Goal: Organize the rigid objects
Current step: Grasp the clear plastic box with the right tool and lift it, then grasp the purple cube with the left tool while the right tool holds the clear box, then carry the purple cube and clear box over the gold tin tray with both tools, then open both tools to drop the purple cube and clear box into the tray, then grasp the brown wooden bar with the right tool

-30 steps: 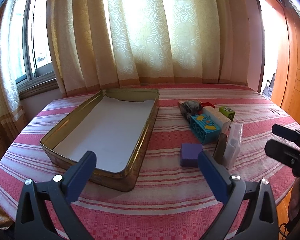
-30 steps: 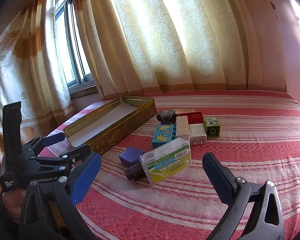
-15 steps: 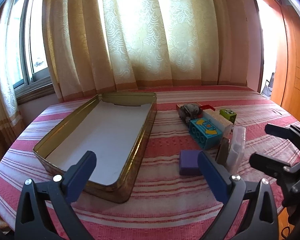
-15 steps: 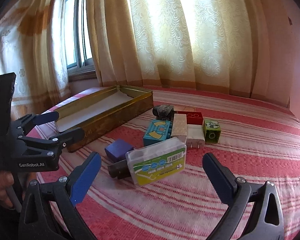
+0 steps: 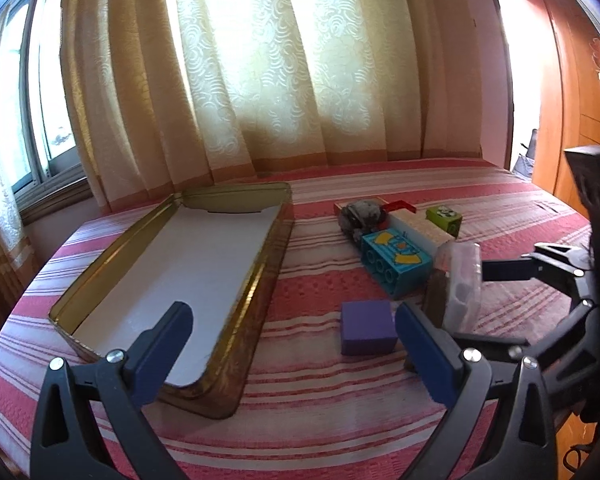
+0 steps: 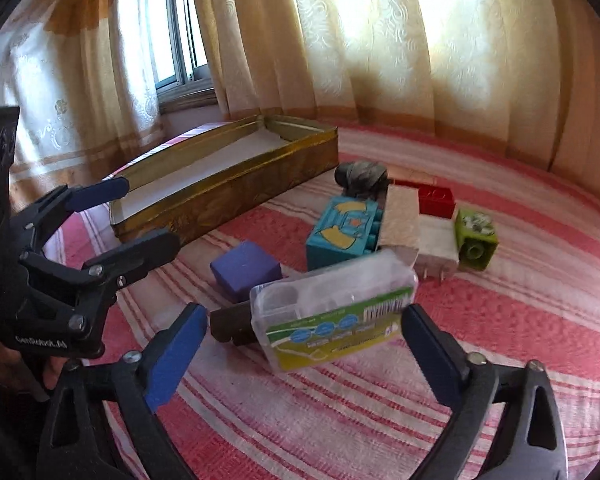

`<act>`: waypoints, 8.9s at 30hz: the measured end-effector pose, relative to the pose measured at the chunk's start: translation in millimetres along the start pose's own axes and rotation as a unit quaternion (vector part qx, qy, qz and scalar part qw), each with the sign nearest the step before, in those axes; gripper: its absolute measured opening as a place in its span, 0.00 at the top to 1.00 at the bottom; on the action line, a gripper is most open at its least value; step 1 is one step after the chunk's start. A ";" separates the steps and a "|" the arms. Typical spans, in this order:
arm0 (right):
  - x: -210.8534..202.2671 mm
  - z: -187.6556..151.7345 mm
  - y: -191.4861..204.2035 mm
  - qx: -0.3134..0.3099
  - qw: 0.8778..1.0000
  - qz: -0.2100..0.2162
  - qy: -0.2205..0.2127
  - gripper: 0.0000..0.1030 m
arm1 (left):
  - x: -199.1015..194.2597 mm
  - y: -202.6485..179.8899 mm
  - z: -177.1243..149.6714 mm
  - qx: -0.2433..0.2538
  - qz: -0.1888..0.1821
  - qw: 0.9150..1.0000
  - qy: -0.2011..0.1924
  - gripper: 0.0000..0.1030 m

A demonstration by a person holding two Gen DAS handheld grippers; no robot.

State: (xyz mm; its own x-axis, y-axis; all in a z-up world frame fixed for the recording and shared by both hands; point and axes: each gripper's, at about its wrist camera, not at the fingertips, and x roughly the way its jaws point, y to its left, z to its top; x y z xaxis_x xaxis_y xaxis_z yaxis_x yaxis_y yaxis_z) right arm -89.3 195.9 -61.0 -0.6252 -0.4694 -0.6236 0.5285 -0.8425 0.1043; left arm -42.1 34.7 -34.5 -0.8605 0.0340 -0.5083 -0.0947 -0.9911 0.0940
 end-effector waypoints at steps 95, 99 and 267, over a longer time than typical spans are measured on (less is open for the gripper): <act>-59.9 11.8 -39.5 0.044 0.984 -0.095 -0.146 0.16 | 11.3 -10.9 11.4 -0.033 -0.038 0.998 -0.028 0.61; -61.9 10.9 -37.9 0.041 0.983 -0.099 -0.150 0.16 | 7.7 -16.2 11.1 -0.021 -0.031 0.999 -0.039 0.61; -4.3 31.2 -2.3 0.130 0.986 -0.105 0.019 0.06 | 30.2 26.8 49.7 -0.050 0.009 0.998 -0.031 0.01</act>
State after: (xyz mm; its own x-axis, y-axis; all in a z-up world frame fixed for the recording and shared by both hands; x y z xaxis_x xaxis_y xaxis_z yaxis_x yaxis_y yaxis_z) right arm -105.8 191.6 -34.4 -0.6801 -0.2717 -0.6809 0.2222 -0.9615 0.1618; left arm -95.5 15.6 -4.8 -0.8911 0.0199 -0.4534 -0.0307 -0.9994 0.0164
